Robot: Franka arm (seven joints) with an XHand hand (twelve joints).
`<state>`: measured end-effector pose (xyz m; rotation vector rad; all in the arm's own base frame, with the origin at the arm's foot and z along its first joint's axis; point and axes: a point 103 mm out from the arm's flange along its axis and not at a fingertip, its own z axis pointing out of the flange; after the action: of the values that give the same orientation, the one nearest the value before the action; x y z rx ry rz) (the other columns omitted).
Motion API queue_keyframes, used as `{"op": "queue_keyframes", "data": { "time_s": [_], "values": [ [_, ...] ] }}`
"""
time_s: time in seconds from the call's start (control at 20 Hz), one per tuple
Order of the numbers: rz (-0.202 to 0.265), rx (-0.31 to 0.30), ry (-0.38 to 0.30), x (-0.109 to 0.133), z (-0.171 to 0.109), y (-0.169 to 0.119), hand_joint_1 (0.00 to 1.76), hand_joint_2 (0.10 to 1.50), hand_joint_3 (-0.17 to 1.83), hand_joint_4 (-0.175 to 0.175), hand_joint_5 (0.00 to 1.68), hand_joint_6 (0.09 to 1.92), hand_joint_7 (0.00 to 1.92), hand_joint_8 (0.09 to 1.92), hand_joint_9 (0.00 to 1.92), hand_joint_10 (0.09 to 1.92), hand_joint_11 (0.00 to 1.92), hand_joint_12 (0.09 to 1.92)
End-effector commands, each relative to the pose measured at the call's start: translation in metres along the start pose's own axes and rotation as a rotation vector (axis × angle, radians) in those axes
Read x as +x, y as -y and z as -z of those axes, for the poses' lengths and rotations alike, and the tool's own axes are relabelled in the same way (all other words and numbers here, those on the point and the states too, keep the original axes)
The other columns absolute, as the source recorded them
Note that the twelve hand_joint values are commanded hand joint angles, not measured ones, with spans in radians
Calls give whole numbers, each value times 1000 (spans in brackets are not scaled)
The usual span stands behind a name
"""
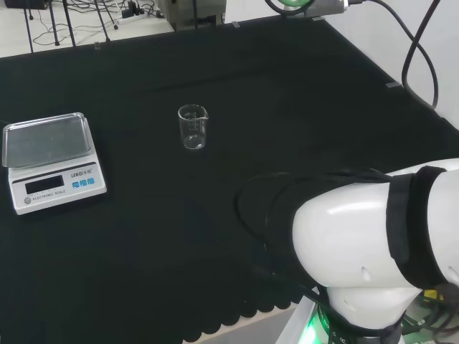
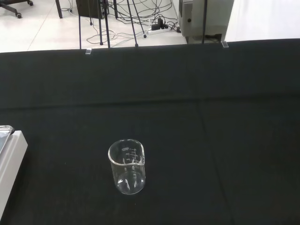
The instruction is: Pick up the beaker.
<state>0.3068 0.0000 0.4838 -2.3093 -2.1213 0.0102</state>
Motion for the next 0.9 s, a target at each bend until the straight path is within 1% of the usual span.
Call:
{"op": "queue_keyframes", "data": {
  "time_s": [0.05,0.1,0.2,0.3,0.45,0.6,0.7,0.8,0.9],
  "values": [
    [-1,-14,8,0,0,0,607,716,146,49,37,87,159,111,17,818,0,822],
    [-1,-16,7,0,0,-1,597,727,145,41,41,87,173,131,19,817,0,730],
    [-2,-13,7,0,-1,-2,589,736,142,35,44,87,183,149,20,816,0,656],
    [-1,-5,6,0,-5,-9,589,738,141,34,45,87,185,156,21,815,0,638],
    [2,-17,-4,-3,-20,-22,591,740,139,35,38,87,183,162,18,813,0,632],
    [5,-31,-39,-8,-47,-39,595,743,130,38,12,87,151,182,7,809,0,620],
    [18,-27,-63,-8,-67,-52,599,755,105,40,2,87,92,282,2,798,0,617],
    [38,-19,-75,-4,-86,-65,606,762,85,42,0,87,31,389,0,785,0,617],
    [65,-23,-79,4,-103,-80,613,763,78,44,0,87,7,426,0,781,0,618]
  ]
}}
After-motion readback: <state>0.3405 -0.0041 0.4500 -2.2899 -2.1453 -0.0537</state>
